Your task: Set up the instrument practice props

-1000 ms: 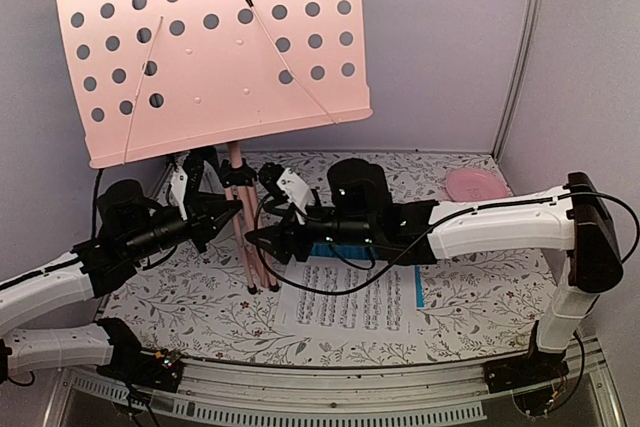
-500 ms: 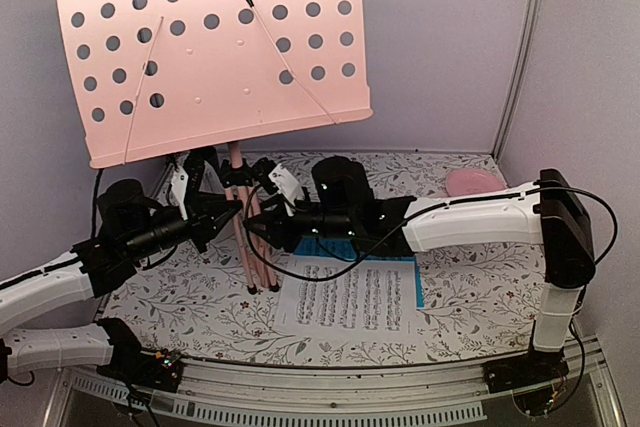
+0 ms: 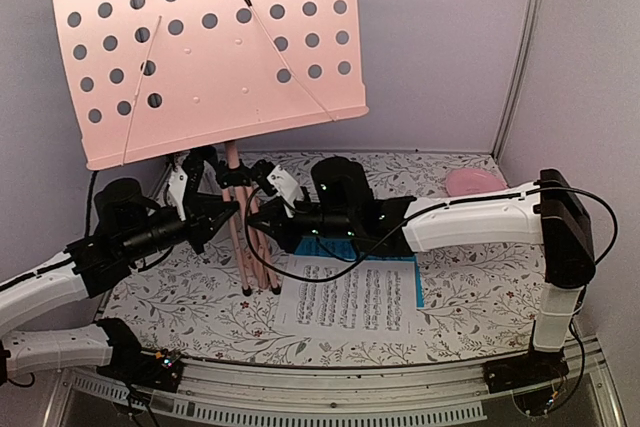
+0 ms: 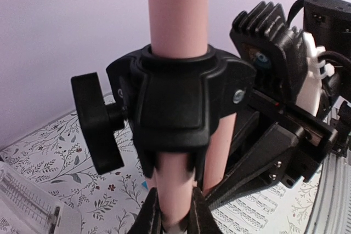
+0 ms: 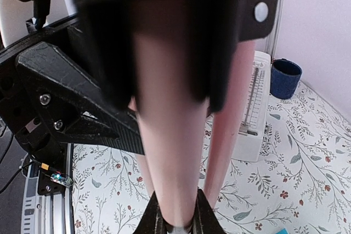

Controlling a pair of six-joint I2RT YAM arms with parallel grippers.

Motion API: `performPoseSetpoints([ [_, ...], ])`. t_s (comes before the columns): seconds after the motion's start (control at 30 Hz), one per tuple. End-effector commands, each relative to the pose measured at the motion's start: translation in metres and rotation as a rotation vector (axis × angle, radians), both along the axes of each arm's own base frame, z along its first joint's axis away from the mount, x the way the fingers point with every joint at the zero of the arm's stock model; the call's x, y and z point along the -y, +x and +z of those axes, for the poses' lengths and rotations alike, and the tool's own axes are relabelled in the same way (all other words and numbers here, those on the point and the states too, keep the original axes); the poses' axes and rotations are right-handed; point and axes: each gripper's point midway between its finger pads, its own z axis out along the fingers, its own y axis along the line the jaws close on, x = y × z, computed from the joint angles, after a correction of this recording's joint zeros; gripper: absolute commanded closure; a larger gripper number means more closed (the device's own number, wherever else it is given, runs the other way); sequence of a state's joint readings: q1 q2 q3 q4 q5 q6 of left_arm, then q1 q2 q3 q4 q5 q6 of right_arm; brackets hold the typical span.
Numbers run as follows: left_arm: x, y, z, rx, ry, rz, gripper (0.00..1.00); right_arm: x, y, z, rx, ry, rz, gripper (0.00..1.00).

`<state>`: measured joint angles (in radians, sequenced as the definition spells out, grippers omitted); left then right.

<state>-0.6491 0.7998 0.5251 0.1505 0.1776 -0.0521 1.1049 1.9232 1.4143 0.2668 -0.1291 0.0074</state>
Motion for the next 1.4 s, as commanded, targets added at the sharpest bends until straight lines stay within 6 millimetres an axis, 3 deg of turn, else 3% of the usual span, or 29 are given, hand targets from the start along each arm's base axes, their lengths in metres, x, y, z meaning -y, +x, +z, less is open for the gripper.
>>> performPoseSetpoints([
  [0.0,-0.019,0.002,0.037,0.114,-0.004,0.092,1.0,0.017,0.014,0.04,0.035,0.042,-0.088,1.0],
  [0.47,-0.045,-0.001,0.066,0.2,0.055,0.198,1.0,0.051,0.029,0.072,0.169,0.009,-0.194,1.0],
  [0.87,-0.046,0.01,0.092,0.208,0.054,0.218,1.0,0.075,0.039,0.119,0.212,0.074,-0.246,1.0],
  [1.03,-0.043,0.026,0.101,0.212,0.032,0.216,1.0,0.101,0.064,0.13,0.218,0.083,-0.323,1.0],
  [1.37,-0.016,0.092,0.102,0.206,0.006,0.16,1.0,0.176,0.137,0.145,0.259,0.077,-0.464,1.0],
])
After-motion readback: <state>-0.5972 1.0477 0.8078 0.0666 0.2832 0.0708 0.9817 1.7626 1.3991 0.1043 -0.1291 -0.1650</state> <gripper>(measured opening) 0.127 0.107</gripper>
